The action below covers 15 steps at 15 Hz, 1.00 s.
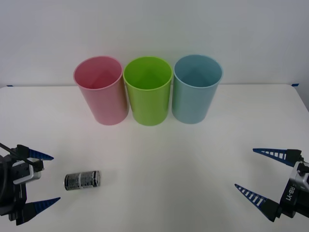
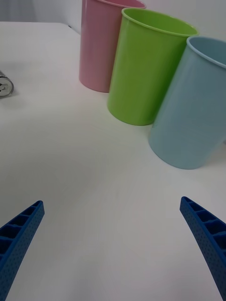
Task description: Put cans in the blue bin and PET bottles in the pink bin and trash in the green bin.
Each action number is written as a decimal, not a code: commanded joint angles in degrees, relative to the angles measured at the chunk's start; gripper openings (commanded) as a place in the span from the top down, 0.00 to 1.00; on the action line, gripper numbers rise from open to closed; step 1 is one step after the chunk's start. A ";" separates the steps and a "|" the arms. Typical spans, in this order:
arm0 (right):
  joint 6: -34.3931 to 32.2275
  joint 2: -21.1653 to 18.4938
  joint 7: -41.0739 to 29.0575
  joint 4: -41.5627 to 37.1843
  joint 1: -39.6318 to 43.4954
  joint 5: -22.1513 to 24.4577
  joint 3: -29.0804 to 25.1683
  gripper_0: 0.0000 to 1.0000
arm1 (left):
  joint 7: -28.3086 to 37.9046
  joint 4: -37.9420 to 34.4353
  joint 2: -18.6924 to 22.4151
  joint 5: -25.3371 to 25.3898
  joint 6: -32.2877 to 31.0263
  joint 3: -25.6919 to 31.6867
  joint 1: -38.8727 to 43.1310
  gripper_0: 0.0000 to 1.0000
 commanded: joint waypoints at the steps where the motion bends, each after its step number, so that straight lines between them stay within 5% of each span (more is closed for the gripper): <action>1: 0.00 0.00 0.00 0.00 0.00 0.00 0.00 0.00 | -0.07 -0.13 1.96 -0.10 -2.10 0.00 -0.49 0.00; 6: 0.00 0.00 0.00 0.00 0.00 0.00 0.00 0.00 | 0.28 0.13 -1.03 -1.24 -5.18 -2.90 -3.74 0.00; 8: 0.00 0.00 0.00 0.00 0.00 0.00 0.00 0.00 | 0.37 1.71 -4.37 -2.48 -7.90 -10.98 -12.44 0.00; 12: 0.00 0.00 0.00 0.00 0.00 0.00 0.00 0.00 | 4.15 8.66 -9.91 -3.71 -7.90 -36.82 -39.25 0.00; 15: 0.00 0.00 0.00 0.00 0.00 0.00 0.00 0.00 | 5.99 13.23 -12.37 -3.27 -7.73 -46.49 -50.68 0.00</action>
